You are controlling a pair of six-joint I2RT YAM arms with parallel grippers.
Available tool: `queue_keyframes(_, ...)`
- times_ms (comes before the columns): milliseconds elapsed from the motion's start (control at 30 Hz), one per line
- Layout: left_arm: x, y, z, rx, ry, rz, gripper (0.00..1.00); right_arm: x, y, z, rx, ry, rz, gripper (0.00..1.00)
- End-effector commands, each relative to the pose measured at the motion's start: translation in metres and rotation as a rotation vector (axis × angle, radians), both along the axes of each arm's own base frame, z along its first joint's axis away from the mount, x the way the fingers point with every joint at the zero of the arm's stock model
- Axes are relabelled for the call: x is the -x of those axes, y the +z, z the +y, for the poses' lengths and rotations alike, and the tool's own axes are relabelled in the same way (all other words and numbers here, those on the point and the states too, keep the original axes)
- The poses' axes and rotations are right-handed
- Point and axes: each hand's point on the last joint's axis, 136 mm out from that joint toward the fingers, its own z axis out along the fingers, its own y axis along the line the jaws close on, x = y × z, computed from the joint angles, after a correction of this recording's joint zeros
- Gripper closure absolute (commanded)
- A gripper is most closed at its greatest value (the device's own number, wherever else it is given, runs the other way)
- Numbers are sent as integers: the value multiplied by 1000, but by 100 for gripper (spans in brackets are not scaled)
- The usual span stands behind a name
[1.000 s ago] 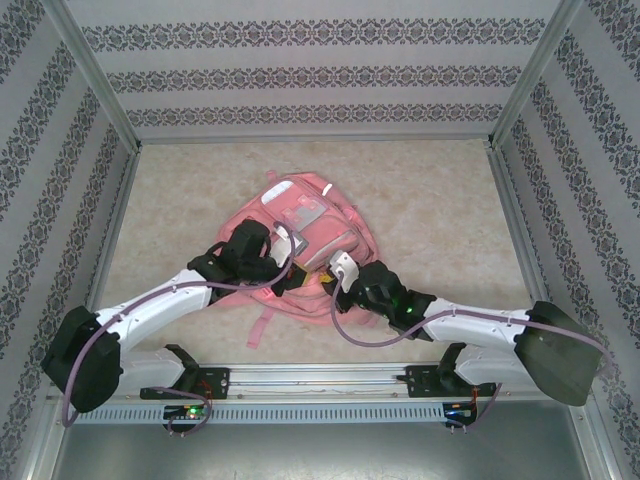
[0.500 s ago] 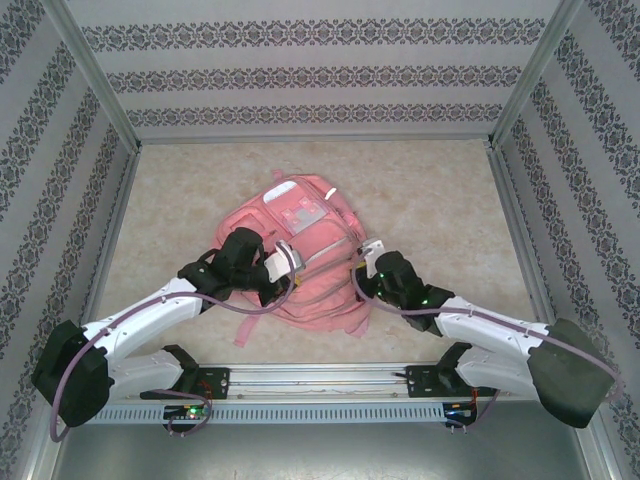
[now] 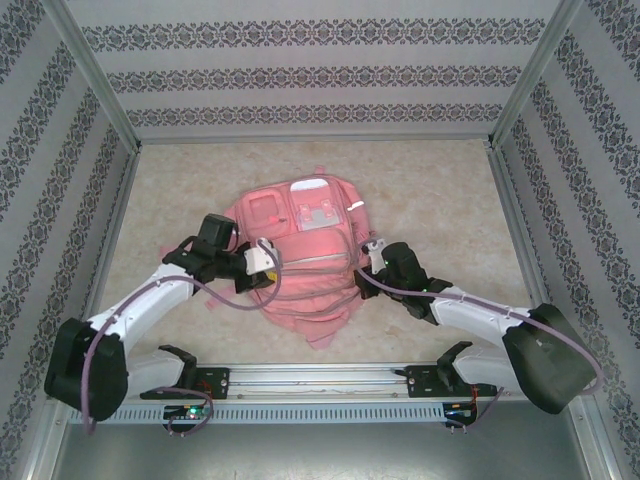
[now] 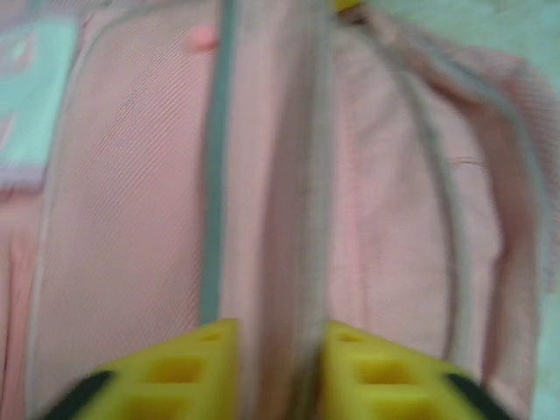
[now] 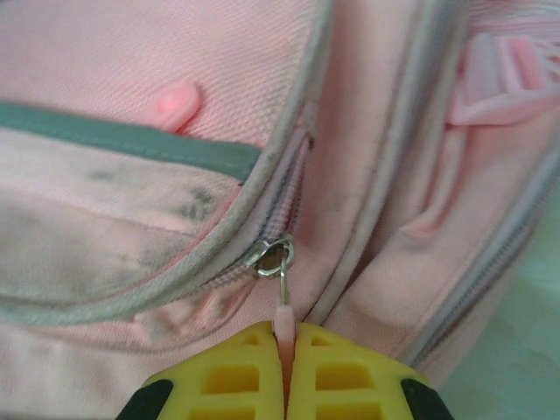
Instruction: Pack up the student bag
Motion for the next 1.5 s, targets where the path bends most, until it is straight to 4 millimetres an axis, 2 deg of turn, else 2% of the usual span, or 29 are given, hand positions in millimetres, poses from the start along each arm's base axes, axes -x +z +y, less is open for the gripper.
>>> queue_keyframes(0,-49,5,27,-25,160,-46,49,16,-1,25,11,157,-7,100)
queue_keyframes(33,-48,8,27,-29,148,-21,48,19,1,33,9,186,-6,100)
queue_keyframes(67,-31,17,17,-9,32,19,48,22,4,42,2,220,-7,100)
queue_keyframes(100,-4,30,5,23,-139,40,48,25,6,51,-6,248,-3,100)
queue_keyframes(167,21,43,-10,38,-266,34,44,29,13,67,-28,299,-2,100)
queue_keyframes(233,40,40,-17,2,-344,4,34,34,22,81,-57,345,-6,100)
queue_keyframes(333,54,41,-26,24,-389,-28,31,42,34,97,-96,409,-22,100)
queue_keyframes(433,48,35,-35,26,-358,-84,28,49,44,106,-120,455,-32,100)
queue_keyframes(567,18,19,-36,-29,-225,-129,28,56,53,115,-143,497,-40,100)
queue_keyframes(700,0,11,-43,-5,-147,-131,32,63,55,123,-148,526,-40,100)
queue_keyframes(833,2,-11,-45,-53,-165,-108,37,66,53,124,-144,528,-30,100)
queue_keyframes(867,4,-15,-44,-68,-174,-99,41,66,52,124,-142,525,-30,100)
queue_keyframes(900,5,-19,-44,-77,-173,-83,49,65,51,122,-136,516,-29,100)
queue_keyframes(1000,16,-20,-45,-91,-229,-44,82,60,40,112,-80,459,-28,100)
queue_keyframes(1067,22,-15,-46,-84,-266,-48,99,51,27,98,-10,399,-29,100)
queue_keyframes(1200,35,-4,-47,-61,-348,-113,100,26,7,60,115,234,-26,100)
queue_keyframes(1333,49,-3,-47,-32,-418,-147,100,-5,1,21,191,43,-60,100)
queue_keyframes(1400,56,-4,-49,-11,-453,-133,100,-17,4,11,188,-26,-76,100)
queue_keyframes(1467,62,-4,-51,8,-480,-118,100,-24,6,9,161,-62,-82,100)
